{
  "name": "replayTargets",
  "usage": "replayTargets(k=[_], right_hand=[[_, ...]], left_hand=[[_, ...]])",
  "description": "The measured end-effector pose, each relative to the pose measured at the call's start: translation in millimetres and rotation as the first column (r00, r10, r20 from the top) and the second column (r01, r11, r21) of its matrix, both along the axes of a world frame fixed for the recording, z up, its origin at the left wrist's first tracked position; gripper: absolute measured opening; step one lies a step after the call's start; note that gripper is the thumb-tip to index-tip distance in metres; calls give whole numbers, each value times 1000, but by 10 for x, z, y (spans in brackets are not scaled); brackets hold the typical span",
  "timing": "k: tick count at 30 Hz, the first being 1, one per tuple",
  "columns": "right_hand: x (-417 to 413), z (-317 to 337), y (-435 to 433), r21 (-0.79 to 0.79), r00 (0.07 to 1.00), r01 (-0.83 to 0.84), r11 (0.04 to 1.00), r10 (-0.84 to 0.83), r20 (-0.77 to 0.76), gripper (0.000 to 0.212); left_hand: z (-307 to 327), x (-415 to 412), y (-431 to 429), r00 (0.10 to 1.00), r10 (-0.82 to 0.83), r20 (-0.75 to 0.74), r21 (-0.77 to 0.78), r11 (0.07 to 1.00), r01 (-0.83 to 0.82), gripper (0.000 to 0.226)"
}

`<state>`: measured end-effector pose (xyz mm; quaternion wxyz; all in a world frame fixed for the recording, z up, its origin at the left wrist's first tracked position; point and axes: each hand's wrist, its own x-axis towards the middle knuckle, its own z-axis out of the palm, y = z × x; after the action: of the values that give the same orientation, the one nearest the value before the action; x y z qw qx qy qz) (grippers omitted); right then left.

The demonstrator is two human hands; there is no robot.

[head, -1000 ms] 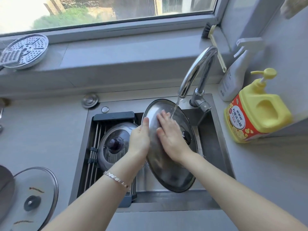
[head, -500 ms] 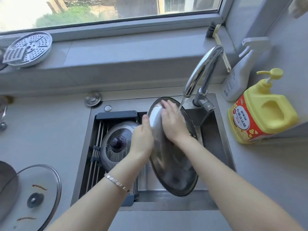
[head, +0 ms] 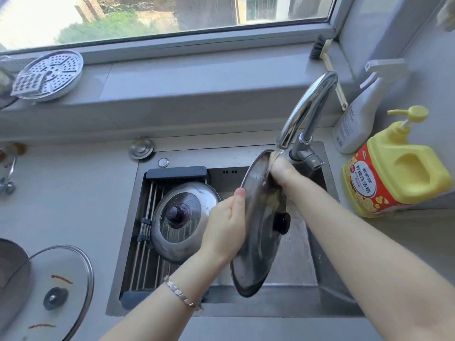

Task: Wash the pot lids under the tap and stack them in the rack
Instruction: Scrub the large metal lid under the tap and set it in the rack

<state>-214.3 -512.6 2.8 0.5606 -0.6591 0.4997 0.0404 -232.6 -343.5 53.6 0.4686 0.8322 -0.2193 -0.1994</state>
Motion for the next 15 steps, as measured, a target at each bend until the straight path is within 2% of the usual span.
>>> replayTargets(k=[1,3,5,6,8,10,11,13,14,15], right_hand=[[-25,3,-70,134,993,105,985,-110,31,40],[-80,36,-97,220,958,274,936,-286,22,39],[-22,-2,-43,90,959,283,955,-284,5,48],[4,6,45,-45,979,205,978,-204,17,51],[48,87,313,-291,997,13,957,9,75,45],[62,104,447,-370,983,-85,925,138,120,44],[80,83,425,-387,982,-97,917,152,113,44],[114,-4,232,-302,998,-56,952,64,19,45],[114,-47,163,-279,1000,14,960,-16,-6,46],[95,-61,173,-325,997,81,942,-78,21,46]], left_hand=[[-4,-1,28,999,-17,28,-17,1000,17,50],[-23,18,65,998,-28,53,-46,998,31,50],[-42,40,62,999,-23,47,-55,998,25,48],[-52,50,44,999,-13,37,-49,999,15,48],[-63,66,-8,1000,16,25,-34,999,-15,47],[-78,83,-24,998,55,13,-45,997,-55,48],[-83,95,-8,998,65,10,-52,997,-64,48],[-109,101,46,999,40,20,-50,998,-39,49],[-124,96,71,1000,24,21,-45,999,-23,49],[-128,90,77,1000,20,13,-48,999,-20,48]])
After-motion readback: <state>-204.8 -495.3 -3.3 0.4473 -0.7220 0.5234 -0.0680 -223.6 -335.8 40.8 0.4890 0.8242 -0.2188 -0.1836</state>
